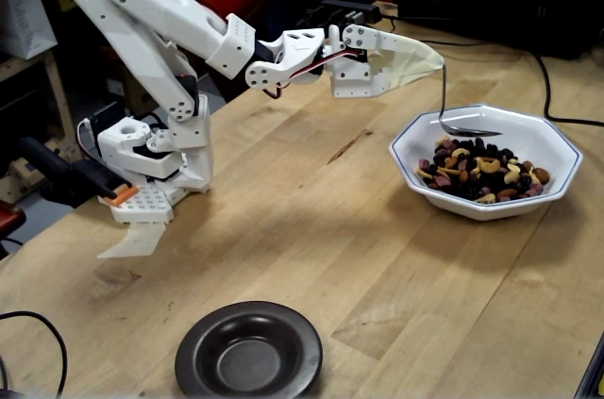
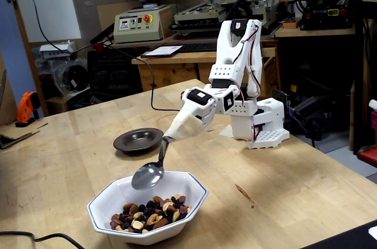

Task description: Use spoon to transfer food from the white bowl to brown plate

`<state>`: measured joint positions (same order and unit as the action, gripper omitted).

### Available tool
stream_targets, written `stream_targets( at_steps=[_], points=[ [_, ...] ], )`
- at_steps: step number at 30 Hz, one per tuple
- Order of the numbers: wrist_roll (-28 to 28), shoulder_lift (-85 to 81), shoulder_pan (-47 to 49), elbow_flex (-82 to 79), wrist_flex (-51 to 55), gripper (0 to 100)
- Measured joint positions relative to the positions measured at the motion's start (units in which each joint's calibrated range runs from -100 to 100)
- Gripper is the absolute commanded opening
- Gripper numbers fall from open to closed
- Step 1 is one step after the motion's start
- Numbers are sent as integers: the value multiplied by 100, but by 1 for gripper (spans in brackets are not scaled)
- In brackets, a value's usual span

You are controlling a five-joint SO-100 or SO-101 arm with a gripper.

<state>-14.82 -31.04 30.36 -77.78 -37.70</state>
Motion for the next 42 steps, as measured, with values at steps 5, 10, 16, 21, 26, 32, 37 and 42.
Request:
stream_targets(
  at_steps=[5,10,16,21,26,32,37,42],
  points=[
    [0,550,0,0,0,4],
    [0,859,0,0,0,4],
    [0,867,-131,0,0,4],
    [0,867,-701,8,0,4],
    [0,867,-1102,185,0,4],
    [0,867,-1124,219,0,4],
    [0,902,-942,219,-8,4],
    [-5,910,-723,219,-8,4]
  ],
)
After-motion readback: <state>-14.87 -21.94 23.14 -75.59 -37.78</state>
